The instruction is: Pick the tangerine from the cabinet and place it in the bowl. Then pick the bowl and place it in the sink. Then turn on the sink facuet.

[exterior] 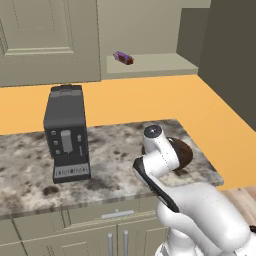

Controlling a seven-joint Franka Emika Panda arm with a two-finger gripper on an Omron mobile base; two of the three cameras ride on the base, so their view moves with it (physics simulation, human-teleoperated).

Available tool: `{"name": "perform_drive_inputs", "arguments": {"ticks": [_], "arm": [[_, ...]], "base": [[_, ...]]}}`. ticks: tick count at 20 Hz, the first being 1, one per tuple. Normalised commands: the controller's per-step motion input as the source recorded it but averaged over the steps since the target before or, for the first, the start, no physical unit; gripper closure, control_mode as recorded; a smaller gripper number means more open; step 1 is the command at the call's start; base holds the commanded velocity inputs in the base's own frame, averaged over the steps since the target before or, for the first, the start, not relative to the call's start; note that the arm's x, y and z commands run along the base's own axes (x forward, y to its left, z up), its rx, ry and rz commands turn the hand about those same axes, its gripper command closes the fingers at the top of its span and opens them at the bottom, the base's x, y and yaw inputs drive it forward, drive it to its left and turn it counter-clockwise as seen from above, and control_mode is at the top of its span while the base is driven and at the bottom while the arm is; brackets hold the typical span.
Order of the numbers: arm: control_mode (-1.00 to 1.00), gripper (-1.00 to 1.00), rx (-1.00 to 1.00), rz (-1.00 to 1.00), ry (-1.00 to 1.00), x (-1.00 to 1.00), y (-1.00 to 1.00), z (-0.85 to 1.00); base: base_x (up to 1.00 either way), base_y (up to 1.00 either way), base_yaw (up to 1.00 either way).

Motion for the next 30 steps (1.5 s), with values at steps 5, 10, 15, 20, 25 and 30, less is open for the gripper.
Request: {"name": "perform_drive_inputs", "arguments": {"ticks": [5,10,15,20,25,30], "arm": [[-1.0,-1.0,-0.03,0.06,0.13,0.27,0.0,-0.21],[-1.0,-1.0,-0.02,0.03,0.05,0.35,0.0,-0.18],[-1.0,-1.0,-0.03,0.03,0.06,0.3,0.0,-0.22],[-1.0,-1.0,-0.04,0.03,0.07,0.26,-0.01,-0.26],[-1.0,-1.0,-0.04,0.02,0.03,0.17,-0.07,-0.13],[-1.0,-1.0,-0.05,0.0,0.0,0.17,-0.09,-0.1]], "base": [[0.0,0.0,0.0],[0.0,0.0,0.0],[0.0,0.0,0.0],[0.0,0.0,0.0],[0.0,0.0,0.0],[0.0,0.0,0.0]]}}
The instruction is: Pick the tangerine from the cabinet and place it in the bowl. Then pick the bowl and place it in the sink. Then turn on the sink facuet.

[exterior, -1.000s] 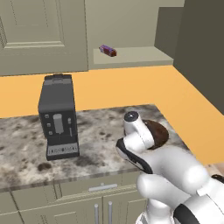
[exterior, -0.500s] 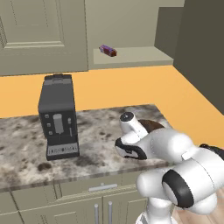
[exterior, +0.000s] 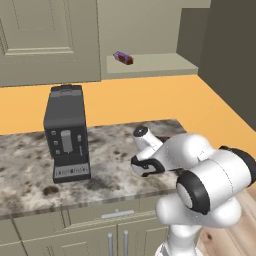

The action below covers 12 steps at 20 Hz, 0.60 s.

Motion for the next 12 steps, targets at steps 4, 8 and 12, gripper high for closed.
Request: {"name": "perform_drive_inputs", "arguments": {"ticks": [4,8,12], "arm": [[-1.0,1.0,-0.06,0.0,0.0,0.01,-0.08,-0.17],[-1.0,1.0,-0.04,0.0,0.0,0.0,-0.09,-0.14],[-1.0,1.0,0.0,0.0,0.02,0.0,-0.13,-0.04]], "base": [[0.0,0.0,0.0],[0.0,0.0,0.0],[0.0,0.0,0.0]]}}
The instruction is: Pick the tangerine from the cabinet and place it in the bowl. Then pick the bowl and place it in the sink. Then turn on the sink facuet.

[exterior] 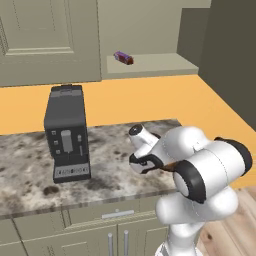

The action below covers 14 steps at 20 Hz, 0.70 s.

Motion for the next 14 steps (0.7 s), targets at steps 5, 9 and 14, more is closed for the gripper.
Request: {"name": "perform_drive_inputs", "arguments": {"ticks": [5,9,14], "arm": [[-1.0,1.0,0.0,-0.02,0.02,-0.01,0.0,0.0],[-1.0,1.0,-0.01,0.07,0.0,-0.67,-0.01,0.28],[-1.0,1.0,-0.1,0.08,0.0,-0.98,0.0,0.9]], "base": [[0.0,0.0,0.0],[0.0,0.0,0.0],[0.0,0.0,0.0]]}}
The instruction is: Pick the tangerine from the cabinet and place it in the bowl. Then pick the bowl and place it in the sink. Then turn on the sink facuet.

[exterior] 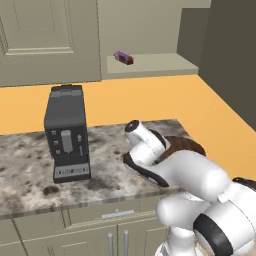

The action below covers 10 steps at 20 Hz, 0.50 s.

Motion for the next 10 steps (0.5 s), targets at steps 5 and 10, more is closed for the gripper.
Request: {"name": "perform_drive_inputs", "arguments": {"ticks": [5,10], "arm": [[-1.0,1.0,-0.14,0.24,-0.05,-1.0,-0.01,1.0],[-1.0,1.0,-0.12,0.34,-0.03,-1.0,0.0,1.0]], "base": [[0.0,0.0,0.0],[0.0,0.0,0.0]]}}
